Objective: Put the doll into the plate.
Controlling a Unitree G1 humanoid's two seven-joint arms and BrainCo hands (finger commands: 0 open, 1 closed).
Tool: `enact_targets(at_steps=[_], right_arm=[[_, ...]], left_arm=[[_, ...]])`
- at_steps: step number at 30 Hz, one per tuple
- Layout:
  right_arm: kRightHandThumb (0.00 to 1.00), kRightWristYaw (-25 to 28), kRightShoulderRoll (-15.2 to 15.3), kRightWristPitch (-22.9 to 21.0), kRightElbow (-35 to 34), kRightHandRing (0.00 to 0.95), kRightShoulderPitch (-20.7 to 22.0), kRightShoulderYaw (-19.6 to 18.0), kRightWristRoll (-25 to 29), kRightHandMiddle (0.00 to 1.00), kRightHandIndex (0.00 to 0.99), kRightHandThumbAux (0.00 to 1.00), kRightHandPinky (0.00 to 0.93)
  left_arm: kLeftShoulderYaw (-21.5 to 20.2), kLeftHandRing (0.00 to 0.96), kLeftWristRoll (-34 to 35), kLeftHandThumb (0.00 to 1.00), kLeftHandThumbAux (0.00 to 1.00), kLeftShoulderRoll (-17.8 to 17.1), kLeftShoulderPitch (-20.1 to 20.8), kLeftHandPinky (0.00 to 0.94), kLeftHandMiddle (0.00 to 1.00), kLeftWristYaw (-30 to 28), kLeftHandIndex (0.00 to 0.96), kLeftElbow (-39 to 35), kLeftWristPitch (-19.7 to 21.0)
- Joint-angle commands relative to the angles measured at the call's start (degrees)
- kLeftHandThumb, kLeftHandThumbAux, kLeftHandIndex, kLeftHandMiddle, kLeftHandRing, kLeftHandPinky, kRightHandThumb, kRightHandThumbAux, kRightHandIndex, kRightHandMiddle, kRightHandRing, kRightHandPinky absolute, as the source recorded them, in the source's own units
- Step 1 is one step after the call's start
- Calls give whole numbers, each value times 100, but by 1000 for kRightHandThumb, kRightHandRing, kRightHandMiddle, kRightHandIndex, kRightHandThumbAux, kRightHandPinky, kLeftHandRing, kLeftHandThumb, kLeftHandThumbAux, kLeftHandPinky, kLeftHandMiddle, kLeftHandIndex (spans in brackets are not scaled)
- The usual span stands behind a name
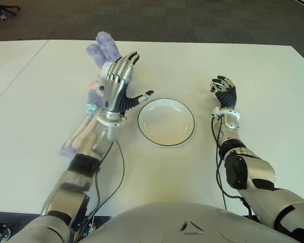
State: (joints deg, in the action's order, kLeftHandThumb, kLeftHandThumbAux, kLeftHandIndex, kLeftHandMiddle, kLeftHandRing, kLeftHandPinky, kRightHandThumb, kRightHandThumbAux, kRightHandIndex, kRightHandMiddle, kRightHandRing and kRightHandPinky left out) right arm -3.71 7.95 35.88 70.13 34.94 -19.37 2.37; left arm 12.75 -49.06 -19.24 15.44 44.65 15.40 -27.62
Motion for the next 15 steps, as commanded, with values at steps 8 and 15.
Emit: enact_targets(at_steps=[8, 15], right_arm=[[479, 6, -414, -841, 746, 378, -1065, -67, 50, 346, 282, 862, 384], [472, -5, -396, -865, 749, 377, -1046, -70, 49, 346, 279, 858, 390]], left_arm=[[-61, 96, -227, 216, 545, -71, 366, 12, 119, -969, 89, -673, 1216], [33, 82, -321, 223, 534, -93, 631, 28, 100, -1524, 84, -630, 1851]])
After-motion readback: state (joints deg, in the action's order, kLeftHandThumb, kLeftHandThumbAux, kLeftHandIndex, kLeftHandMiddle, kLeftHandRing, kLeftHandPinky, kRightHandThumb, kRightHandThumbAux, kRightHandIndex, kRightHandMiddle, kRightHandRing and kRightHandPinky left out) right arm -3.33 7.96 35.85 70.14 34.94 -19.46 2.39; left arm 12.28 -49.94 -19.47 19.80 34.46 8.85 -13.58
